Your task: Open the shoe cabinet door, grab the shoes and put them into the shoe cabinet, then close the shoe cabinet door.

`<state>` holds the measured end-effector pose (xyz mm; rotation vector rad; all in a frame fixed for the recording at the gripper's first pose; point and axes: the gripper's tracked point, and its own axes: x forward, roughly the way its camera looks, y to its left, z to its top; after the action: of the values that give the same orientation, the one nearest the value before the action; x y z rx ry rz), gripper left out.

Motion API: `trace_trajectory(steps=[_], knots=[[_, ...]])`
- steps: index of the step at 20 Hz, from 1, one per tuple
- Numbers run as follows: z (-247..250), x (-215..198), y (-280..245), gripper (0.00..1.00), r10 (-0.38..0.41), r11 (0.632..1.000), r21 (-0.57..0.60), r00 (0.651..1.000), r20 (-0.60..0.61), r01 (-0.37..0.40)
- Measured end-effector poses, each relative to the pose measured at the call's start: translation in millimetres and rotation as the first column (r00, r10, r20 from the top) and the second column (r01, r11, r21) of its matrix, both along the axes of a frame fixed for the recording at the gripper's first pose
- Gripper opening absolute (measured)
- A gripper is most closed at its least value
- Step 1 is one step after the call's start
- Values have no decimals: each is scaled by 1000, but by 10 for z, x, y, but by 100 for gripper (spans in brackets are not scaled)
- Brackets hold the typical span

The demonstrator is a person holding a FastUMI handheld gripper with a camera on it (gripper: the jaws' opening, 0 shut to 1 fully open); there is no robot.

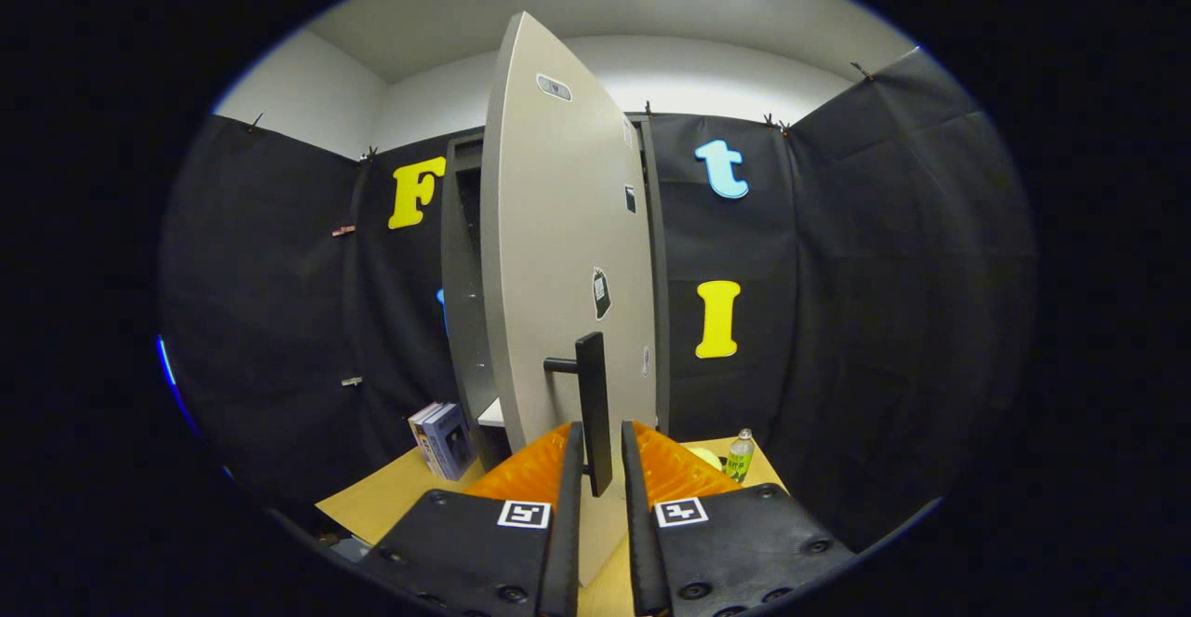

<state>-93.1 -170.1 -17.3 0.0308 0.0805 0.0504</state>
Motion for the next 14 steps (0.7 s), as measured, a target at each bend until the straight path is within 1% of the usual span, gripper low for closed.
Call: trace_trajectory(steps=[4, 6, 9, 11, 14], knots=[[-25, -157, -125, 26, -31, 1000, -2, 999, -7, 31], [-24, -134, -116, 26, -30, 999, -17, 1000, -2, 30], [-111, -131, -79, 26, -11, 1000, -22, 1000, -14, 11], [-230, -148, 4, 26, 16, 1000, -24, 999, -39, -17], [-596, -90, 283, 26, 50, 998, -24, 996, -78, -52]])
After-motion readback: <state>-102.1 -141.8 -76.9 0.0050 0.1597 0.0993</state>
